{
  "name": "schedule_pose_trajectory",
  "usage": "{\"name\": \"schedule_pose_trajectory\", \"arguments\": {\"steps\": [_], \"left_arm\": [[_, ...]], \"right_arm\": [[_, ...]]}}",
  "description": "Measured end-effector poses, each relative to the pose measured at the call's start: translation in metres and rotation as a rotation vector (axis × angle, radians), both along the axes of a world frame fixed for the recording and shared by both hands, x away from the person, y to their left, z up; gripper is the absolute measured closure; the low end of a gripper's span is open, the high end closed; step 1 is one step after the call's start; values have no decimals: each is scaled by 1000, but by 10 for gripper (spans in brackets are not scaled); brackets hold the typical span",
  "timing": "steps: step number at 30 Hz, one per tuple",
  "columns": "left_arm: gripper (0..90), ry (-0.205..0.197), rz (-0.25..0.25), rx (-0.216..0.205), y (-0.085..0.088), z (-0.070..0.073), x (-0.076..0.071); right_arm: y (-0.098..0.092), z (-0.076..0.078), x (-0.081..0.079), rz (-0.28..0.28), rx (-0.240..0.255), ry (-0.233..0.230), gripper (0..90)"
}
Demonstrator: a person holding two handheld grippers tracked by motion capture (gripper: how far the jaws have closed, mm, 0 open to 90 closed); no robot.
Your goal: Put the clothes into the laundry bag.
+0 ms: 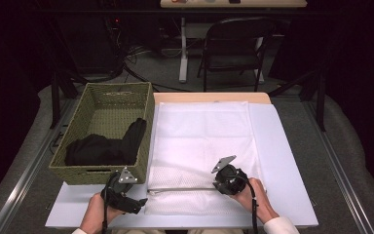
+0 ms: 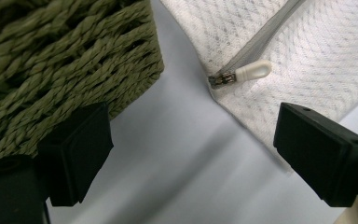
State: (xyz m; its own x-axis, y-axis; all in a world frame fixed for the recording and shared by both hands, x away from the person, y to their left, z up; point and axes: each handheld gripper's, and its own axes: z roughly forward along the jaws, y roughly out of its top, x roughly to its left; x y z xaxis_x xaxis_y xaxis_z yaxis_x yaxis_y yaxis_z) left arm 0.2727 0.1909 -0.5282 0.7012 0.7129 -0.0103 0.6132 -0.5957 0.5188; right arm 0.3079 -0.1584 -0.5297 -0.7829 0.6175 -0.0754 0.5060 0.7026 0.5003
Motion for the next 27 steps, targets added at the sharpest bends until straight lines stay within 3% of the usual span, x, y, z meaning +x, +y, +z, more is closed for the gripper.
{"name": "schedule_pose_trajectory", "arguments": {"steps": [4,12,15,19,27], "left_arm": [[114,2,-6,7,-2,-1,-1],[117,-6,-10,16,-4,0,0],[117,-5,-15,-2,-5,0,2],[117,0,-26,-2,-7,0,3],[116,1,-48,-3,-11,1,5]], "right_arm": [[0,0,-2,-3,-7,-17,891],[-3,13,-4,-49,8,-74,896],[0,11,-2,-54,-13,-90,896],[5,-2,4,-32,-52,-30,867],[9,-5,-5,8,-34,-14,730]]}}
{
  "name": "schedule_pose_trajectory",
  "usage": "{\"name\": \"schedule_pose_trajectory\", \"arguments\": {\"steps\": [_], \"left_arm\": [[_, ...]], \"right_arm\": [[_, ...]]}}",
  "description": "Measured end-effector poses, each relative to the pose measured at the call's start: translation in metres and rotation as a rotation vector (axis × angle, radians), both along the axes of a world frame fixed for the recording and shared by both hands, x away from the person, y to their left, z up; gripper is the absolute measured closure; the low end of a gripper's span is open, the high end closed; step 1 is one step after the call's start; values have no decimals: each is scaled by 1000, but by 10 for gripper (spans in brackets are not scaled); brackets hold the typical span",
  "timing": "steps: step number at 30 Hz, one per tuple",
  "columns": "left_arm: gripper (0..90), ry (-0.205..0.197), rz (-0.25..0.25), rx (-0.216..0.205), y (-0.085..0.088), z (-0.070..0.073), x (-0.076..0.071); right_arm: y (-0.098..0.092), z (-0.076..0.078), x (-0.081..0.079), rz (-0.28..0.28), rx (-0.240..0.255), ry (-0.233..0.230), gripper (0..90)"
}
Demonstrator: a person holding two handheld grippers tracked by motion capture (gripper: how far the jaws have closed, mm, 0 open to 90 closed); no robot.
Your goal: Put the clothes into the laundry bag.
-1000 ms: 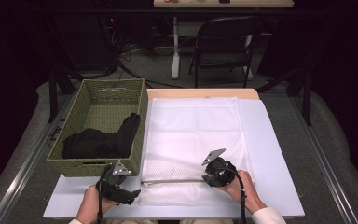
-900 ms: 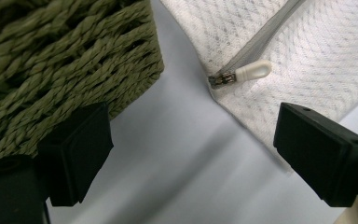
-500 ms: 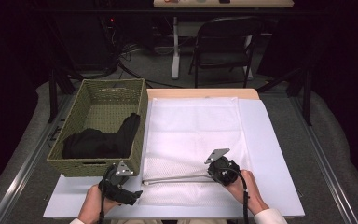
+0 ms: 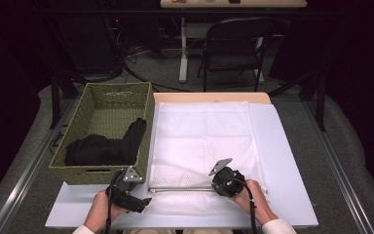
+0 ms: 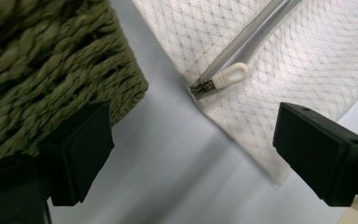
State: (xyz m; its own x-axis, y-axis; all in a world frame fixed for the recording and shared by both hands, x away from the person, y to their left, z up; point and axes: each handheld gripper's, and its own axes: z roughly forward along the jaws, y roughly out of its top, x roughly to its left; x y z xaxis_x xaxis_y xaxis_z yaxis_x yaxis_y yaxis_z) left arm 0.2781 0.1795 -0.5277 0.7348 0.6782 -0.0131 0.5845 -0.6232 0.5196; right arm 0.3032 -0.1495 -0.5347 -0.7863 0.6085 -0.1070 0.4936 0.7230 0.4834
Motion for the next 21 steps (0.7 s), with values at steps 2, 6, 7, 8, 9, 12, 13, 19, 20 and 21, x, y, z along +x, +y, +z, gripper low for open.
{"name": "schedule_pose_trajectory", "arguments": {"steps": [2,6,7,8,9,12,13,19,20,21], "left_arm": [[115,3,0,-3,-1,0,-1],[114,5,-11,1,0,0,-2],[113,5,-11,0,1,0,-3],[112,8,-8,-3,1,0,-4],[110,11,-7,-7,2,0,-4],[105,15,-3,-6,3,0,-6],[104,18,2,-12,3,-1,-7],[104,29,4,-11,6,-2,-7],[104,33,5,-16,7,-2,-7],[104,31,9,-12,8,-2,-7]], "right_arm": [[1,-1,0,13,-9,0,709],[3,-2,2,20,-6,9,693],[3,-2,2,23,-2,10,685],[4,-3,3,32,7,9,678],[5,-3,3,30,7,13,676],[6,-4,4,58,10,9,690],[6,-4,4,68,9,11,695],[9,-4,1,121,-13,-18,870],[11,-4,1,115,-13,-16,871],[11,-3,1,120,-19,-21,871]]}}
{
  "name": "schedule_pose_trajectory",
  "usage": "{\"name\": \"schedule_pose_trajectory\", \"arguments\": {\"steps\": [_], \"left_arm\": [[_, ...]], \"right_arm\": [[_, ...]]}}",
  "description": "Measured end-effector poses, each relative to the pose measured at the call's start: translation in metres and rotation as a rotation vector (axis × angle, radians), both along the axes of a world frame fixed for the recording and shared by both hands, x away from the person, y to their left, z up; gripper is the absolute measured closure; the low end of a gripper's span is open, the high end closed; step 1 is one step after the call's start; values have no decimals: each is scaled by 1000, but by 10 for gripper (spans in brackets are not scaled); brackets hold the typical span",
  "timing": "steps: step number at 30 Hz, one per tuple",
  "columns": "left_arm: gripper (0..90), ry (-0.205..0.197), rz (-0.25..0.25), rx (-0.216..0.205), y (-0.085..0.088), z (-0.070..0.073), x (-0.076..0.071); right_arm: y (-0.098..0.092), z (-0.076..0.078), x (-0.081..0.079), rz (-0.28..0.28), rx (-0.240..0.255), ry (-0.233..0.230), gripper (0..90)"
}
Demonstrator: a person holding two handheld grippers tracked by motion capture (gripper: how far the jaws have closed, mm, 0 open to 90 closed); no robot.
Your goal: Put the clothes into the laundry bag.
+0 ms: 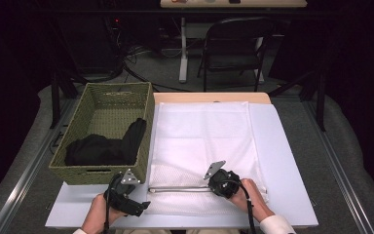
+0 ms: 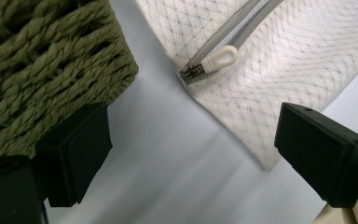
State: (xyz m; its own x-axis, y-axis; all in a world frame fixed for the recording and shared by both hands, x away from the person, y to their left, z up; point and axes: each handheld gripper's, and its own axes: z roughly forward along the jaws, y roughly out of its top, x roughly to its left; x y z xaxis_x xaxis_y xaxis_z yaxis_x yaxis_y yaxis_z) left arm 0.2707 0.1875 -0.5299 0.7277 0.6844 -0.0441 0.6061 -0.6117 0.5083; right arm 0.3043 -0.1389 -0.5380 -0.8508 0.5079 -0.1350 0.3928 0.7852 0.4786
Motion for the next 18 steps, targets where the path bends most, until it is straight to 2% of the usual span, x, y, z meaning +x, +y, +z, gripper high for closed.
{"name": "schedule_pose_trajectory", "arguments": {"steps": [6,9,10,15,18], "left_arm": [[104,2,11,-8,4,-1,-1],[102,1,12,-10,5,-1,-2],[103,1,15,-27,5,-1,-3],[111,7,-63,-92,5,2,-6],[102,8,-101,-102,1,3,-8]], "right_arm": [[-5,9,2,-31,47,15,871],[-7,14,3,-51,66,-7,872],[-7,15,4,-48,71,-17,872],[-7,16,9,-64,80,-50,875],[-8,16,12,-69,88,-51,876]]}}
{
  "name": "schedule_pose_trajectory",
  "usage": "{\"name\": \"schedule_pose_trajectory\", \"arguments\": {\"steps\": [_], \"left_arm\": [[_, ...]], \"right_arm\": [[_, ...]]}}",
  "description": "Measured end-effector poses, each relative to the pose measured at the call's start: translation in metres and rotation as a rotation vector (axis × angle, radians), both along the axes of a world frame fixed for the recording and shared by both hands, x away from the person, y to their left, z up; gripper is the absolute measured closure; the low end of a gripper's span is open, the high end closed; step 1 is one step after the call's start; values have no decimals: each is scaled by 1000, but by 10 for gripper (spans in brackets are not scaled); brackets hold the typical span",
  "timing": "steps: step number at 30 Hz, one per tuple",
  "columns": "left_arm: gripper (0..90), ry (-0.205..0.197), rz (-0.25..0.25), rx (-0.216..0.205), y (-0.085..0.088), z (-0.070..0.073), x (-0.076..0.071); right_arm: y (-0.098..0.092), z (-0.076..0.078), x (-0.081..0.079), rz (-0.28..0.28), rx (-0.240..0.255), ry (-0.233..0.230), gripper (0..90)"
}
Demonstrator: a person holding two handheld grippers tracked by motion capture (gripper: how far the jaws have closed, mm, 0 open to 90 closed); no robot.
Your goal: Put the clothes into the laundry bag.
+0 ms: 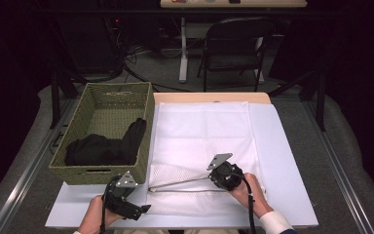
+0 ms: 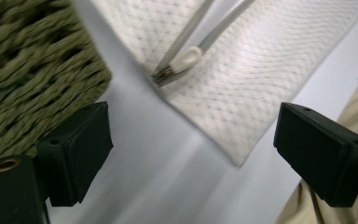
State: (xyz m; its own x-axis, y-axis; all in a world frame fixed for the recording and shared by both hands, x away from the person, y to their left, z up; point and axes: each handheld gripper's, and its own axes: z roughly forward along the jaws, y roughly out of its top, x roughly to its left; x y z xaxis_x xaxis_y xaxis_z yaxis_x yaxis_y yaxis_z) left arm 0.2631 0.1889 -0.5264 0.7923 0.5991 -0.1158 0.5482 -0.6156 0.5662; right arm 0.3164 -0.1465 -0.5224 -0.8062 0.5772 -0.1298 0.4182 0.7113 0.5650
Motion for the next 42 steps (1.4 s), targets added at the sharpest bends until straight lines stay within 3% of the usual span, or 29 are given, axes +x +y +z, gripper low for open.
{"name": "schedule_pose_trajectory", "arguments": {"steps": [2,4,6,15,21,25,32,36,42], "left_arm": [[95,1,-39,9,-3,2,-2],[80,-35,-68,34,-5,7,-5],[80,-44,-93,15,-5,11,-7],[56,-78,-80,-22,10,29,-6],[0,-106,-103,11,7,46,-7],[0,-124,-118,-5,12,61,-5],[13,-161,-102,41,24,90,18],[22,-144,-84,27,37,104,36],[24,-140,-61,79,52,115,62]], "right_arm": [[0,0,3,6,9,2,876],[-1,1,4,3,16,1,876],[-3,1,4,-1,25,3,876],[-3,1,4,9,22,10,876],[-1,0,1,8,17,9,876],[1,-1,0,9,7,10,876],[2,-3,3,20,8,13,876],[2,-2,5,29,2,2,876],[5,-1,4,35,3,3,876]]}}
